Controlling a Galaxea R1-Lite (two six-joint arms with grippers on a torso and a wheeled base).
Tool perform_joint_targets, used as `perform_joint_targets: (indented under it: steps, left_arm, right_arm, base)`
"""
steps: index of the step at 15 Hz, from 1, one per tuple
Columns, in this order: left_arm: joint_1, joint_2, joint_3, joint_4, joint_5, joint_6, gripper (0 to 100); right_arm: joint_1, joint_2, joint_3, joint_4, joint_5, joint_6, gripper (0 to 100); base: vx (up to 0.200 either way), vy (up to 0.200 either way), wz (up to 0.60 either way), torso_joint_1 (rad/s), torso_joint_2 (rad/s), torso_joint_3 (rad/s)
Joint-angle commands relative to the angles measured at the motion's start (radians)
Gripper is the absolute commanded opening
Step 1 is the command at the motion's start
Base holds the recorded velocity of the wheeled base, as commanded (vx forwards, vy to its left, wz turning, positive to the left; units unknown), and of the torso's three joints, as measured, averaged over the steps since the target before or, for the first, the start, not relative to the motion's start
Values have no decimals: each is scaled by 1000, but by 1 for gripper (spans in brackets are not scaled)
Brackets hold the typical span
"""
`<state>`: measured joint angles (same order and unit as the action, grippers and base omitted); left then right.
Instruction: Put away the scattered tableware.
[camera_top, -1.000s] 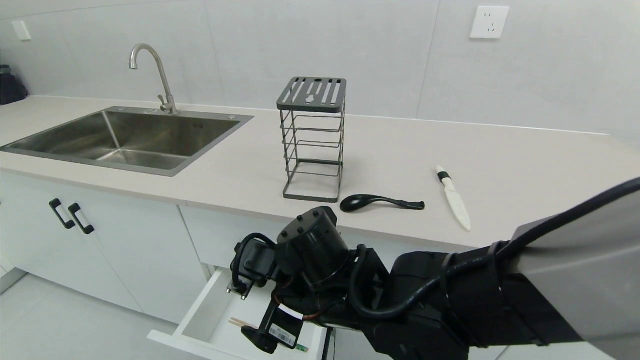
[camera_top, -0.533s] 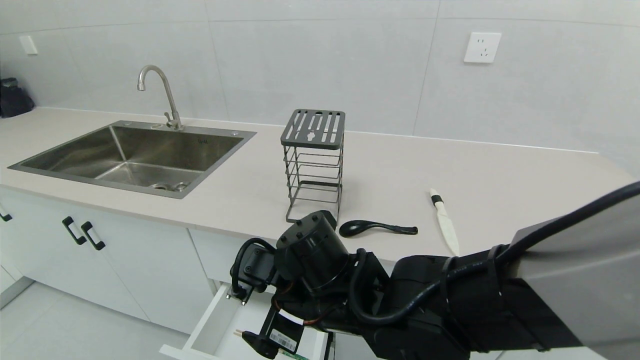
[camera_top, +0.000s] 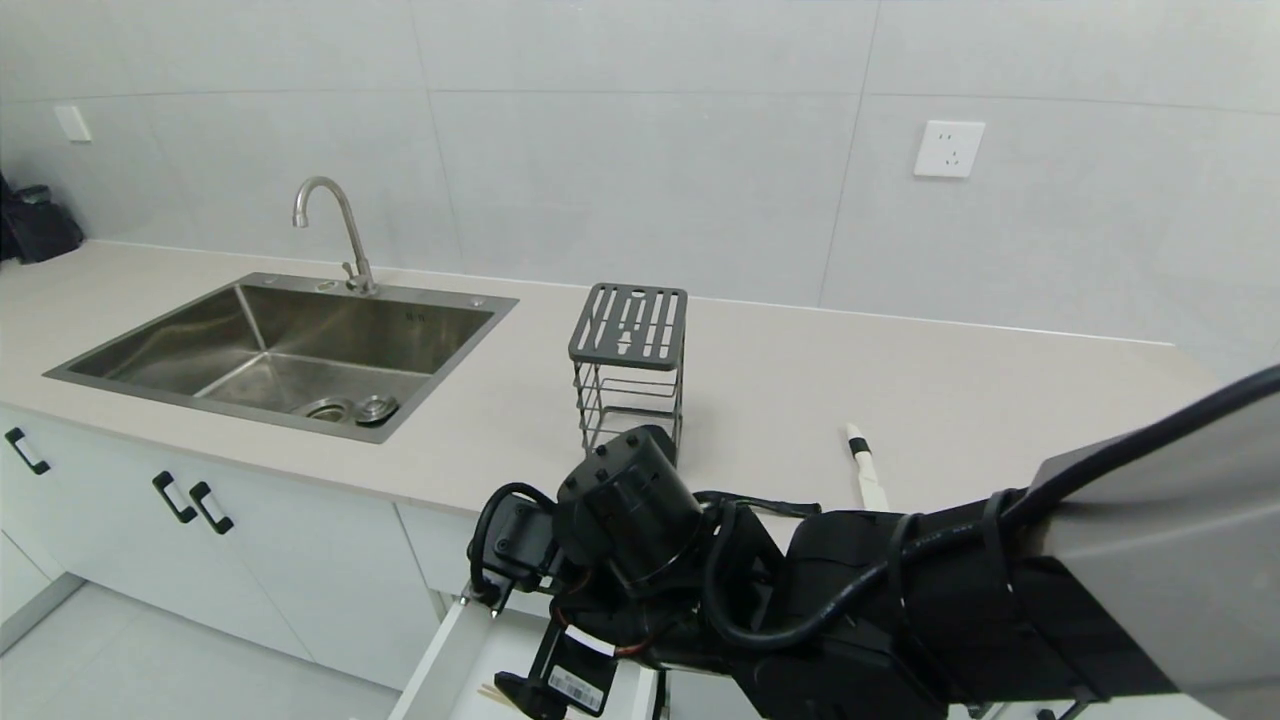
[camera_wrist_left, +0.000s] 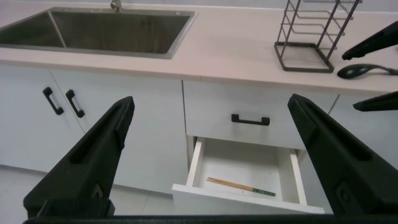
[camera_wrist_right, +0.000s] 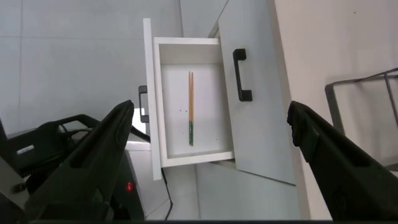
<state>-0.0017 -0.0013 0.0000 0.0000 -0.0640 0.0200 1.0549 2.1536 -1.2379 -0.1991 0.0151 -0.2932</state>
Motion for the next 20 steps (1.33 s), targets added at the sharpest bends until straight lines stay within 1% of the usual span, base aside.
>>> perform_joint_targets:
  steps: [1, 4, 5, 7, 9, 10, 11, 12, 13, 14, 15, 17, 18, 20]
  left_arm:
    - [0, 1, 0, 0, 0, 0, 100]
    - [0, 1, 0, 0, 0, 0, 100]
    - [0, 1, 0, 0, 0, 0, 100]
    - [0, 1, 0, 0, 0, 0, 100]
    - [0, 1, 0, 0, 0, 0, 100]
    - [0, 1, 0, 0, 1, 0, 100]
    - [0, 1, 0, 0, 0, 0, 100]
    - [0, 1, 0, 0, 0, 0, 100]
    - [0, 1, 0, 0, 0, 0, 100]
    - [0, 1, 0, 0, 0, 0, 100]
    - [0, 1, 0, 0, 0, 0, 100]
    - [0, 1, 0, 0, 0, 0, 100]
    - [0, 1, 0, 0, 0, 0, 100]
    - [0, 1, 0, 0, 0, 0, 100]
  right_arm:
    - [0, -12, 9, 7, 0, 0, 100]
    - [-6, -74, 110, 10, 13, -7, 100]
    - [-19, -90, 124, 10, 17, -6, 100]
    - [-39, -90, 109, 7, 17, 5, 100]
    - [-73, -95, 124, -9, 16, 69, 100]
    - [-90, -100, 147, -51, 13, 106, 100]
    - [-104, -104, 164, -85, 13, 114, 100]
    - [-154, -109, 201, -135, 17, 115, 100]
    - [-185, -129, 242, -163, 20, 117, 100]
    - [-187, -130, 245, -166, 20, 117, 100]
    - [-239, -166, 354, -227, 57, 117, 100]
    - [-269, -178, 405, -246, 62, 117, 100]
    - [-300, -178, 443, -279, 63, 117, 100]
    - [-332, -156, 420, -283, 69, 132, 100]
  base:
    - [0, 0, 0, 281, -588, -295]
    - [0, 0, 0, 84, -167, -90]
    - [0, 0, 0, 0, 0, 0]
    - [0, 0, 0, 0, 0, 0]
    - [0, 0, 0, 0, 0, 0]
    - [0, 0, 0, 0, 0, 0]
    - [0, 0, 0, 0, 0, 0]
    - [0, 0, 0, 0, 0, 0]
    - [0, 0, 0, 0, 0, 0]
    - [0, 0, 0, 0, 0, 0]
    - [0, 0, 0, 0, 0, 0]
    - [0, 0, 0, 0, 0, 0]
    - [0, 0, 0, 0, 0, 0]
    - [0, 0, 0, 0, 0, 0]
